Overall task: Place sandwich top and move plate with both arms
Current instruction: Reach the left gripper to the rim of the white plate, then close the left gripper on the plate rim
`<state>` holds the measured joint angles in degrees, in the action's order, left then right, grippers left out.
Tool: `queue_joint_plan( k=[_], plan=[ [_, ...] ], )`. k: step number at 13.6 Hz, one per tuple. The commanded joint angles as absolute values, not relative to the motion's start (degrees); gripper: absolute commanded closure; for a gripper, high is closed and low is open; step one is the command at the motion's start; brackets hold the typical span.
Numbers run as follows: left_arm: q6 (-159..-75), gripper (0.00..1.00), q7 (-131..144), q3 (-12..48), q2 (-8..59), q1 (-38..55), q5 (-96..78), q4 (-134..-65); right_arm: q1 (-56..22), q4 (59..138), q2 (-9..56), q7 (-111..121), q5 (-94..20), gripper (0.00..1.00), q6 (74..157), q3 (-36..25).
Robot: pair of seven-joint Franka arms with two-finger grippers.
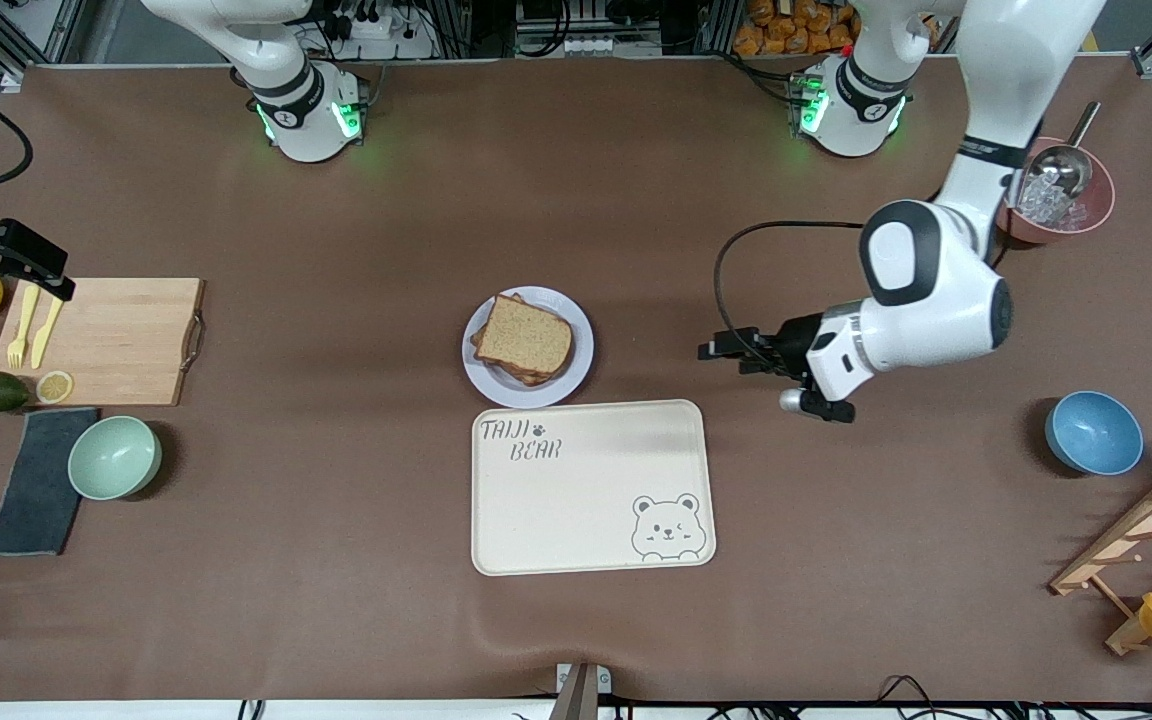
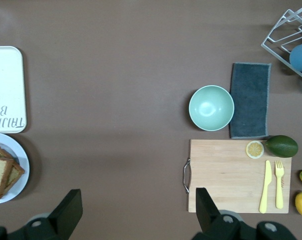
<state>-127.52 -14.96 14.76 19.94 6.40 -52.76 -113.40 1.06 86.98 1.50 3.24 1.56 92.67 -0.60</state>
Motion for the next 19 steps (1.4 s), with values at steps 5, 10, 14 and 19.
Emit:
queue_joint_plan(
  k=[5, 10, 14, 19],
  plan=[
    [-132.5, 0.00, -40.8, 15.1, 26.9, 11.2, -83.3, -119.9, 1.2, 87.0, 1.7, 2.3, 3.2, 0.00, 92.2, 0.0],
    [-134.6, 0.10, -52.4, 15.1, 32.6, 15.5, -98.6, -118.0, 1.2, 87.1, 1.8, 2.3, 3.1, 0.00, 92.3, 0.0],
    [-134.6, 0.26, -63.0, 15.1, 37.7, 17.4, -106.7, -114.8, 1.2, 87.1, 1.8, 2.3, 3.0, 0.00, 92.4, 0.0],
    [-134.7, 0.37, -64.2, 15.1, 40.0, 18.9, -108.3, -113.1, 1.6, 87.1, 1.9, 2.3, 2.6, 0.00, 92.3, -0.1]
  ],
)
